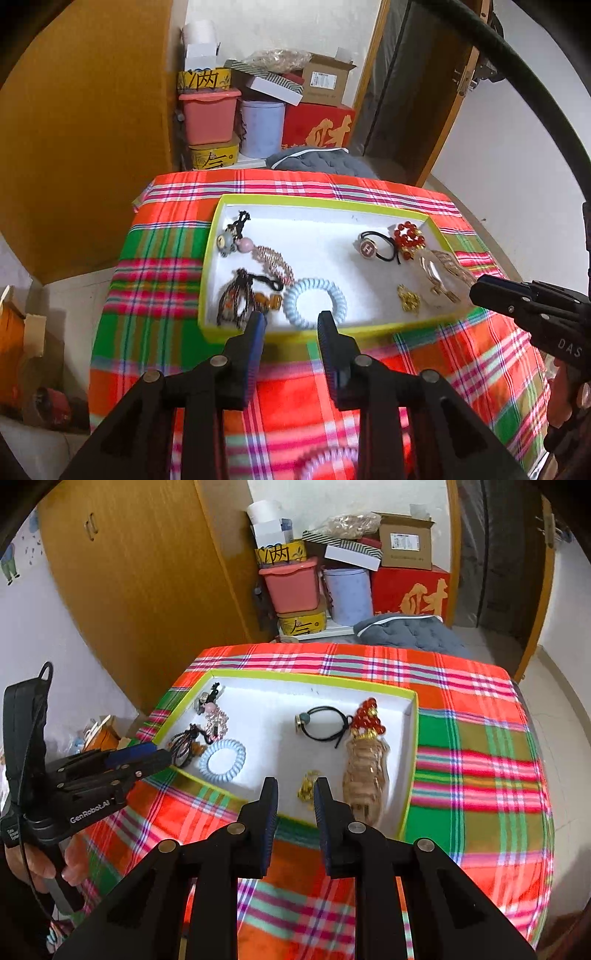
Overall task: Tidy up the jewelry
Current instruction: 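Open both tools to release the items in the tray and withdraw, then grasp the lavender coil hair tie with the left tool while the right tool grasps the black watch band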
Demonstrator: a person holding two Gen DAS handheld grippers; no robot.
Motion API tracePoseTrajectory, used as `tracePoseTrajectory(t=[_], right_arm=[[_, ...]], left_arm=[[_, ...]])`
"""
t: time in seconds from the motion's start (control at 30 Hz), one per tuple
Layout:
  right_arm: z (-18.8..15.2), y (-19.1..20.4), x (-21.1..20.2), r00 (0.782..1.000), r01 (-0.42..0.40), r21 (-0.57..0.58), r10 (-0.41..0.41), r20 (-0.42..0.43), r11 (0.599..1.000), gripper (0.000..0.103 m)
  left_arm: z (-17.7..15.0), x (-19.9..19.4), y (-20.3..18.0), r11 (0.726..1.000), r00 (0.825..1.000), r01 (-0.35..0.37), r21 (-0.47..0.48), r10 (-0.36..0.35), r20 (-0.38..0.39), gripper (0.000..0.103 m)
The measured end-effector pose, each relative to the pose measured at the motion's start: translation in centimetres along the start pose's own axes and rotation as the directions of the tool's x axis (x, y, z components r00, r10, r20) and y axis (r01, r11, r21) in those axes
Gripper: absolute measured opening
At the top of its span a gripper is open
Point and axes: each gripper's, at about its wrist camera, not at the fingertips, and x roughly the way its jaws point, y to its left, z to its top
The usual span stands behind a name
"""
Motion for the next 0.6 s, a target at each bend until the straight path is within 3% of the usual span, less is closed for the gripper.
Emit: tracePoseTrajectory(t=[0.6], right_arm=[[-4.9,1.8,-5.2,1.000,0.005,0.005,-0.005,0.021,1.000,0.022]], left_arm=[[-5.6,-6.6,-1.0,1.000,1.000,-0.013,-0.011,0.013,0.023,0.030]])
